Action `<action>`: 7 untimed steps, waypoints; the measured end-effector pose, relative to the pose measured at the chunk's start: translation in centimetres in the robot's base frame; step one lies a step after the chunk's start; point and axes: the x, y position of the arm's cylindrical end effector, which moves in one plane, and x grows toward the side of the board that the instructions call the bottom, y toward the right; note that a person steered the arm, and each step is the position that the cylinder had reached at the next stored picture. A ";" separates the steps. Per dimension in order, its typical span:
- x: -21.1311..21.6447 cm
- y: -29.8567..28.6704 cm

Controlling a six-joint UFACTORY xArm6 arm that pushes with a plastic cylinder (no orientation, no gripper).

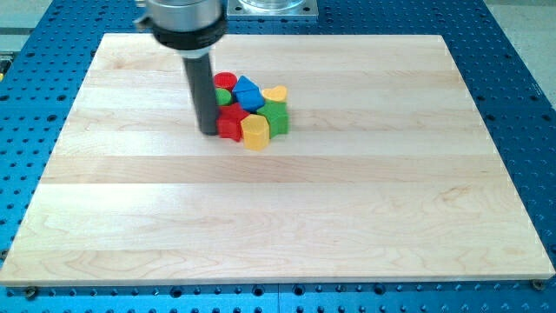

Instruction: Place the yellow hexagon to the bottom right of the board

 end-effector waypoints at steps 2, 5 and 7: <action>6.0 13.5; 11.2 15.4; 8.7 17.5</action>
